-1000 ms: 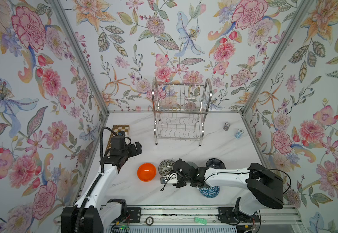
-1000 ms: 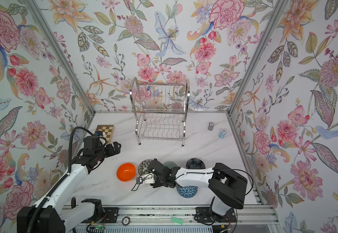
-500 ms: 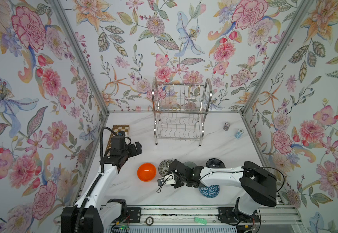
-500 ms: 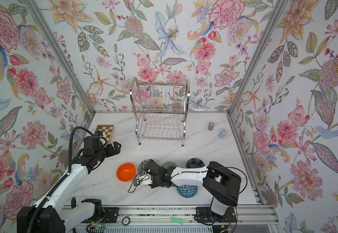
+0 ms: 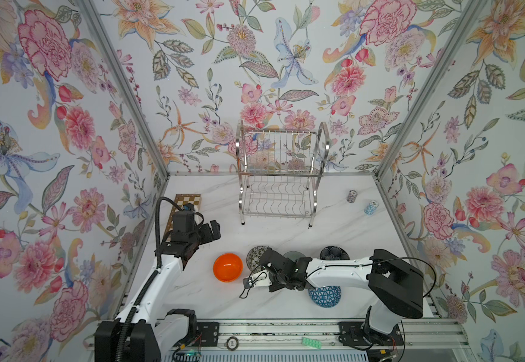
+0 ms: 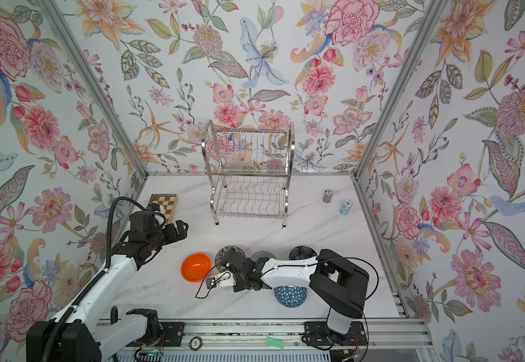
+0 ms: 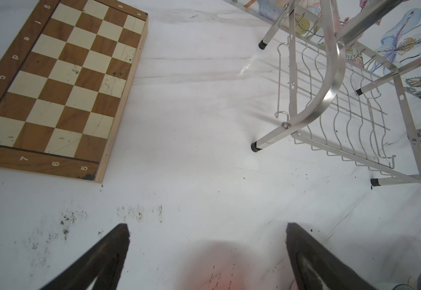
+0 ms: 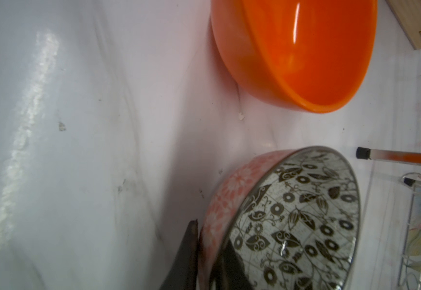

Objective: Load bowls into a dish rack
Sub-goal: Pick up the bowl from the center of the table, then place the bowl in the dish rack.

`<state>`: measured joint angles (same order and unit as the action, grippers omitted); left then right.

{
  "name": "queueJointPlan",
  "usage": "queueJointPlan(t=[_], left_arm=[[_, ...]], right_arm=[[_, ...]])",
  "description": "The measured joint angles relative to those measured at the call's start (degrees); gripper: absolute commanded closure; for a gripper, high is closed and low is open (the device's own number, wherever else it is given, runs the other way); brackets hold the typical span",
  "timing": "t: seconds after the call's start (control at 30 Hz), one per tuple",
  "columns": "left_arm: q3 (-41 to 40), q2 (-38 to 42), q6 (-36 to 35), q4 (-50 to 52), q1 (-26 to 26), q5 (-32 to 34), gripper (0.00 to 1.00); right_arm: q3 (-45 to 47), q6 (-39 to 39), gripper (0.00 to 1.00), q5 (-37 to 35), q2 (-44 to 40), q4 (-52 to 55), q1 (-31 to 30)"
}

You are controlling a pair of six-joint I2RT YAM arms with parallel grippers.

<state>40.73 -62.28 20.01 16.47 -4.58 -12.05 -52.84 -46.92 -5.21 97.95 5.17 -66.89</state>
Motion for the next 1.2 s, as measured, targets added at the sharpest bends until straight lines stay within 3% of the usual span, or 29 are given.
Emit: queueJointPlan(t=[0.87, 1.07, 1.2], left_arm=[[0.1, -0.2, 0.0, 0.0, -0.3, -1.1, 0.01], [0.1, -0.2, 0.0, 0.0, -0.3, -1.1, 0.01], [0.1, -0.2, 0.0, 0.0, -0.3, -1.3, 0.01]], right_arm=[[2.1, 5.9, 1.00, -0.1, -6.4, -5.1, 1.7], [8.0, 13.0, 1.00, 2.9, -13.0, -15.1, 6.3], [12.5, 21.3, 1.00, 3.5, -14.7, -27.6, 9.2]])
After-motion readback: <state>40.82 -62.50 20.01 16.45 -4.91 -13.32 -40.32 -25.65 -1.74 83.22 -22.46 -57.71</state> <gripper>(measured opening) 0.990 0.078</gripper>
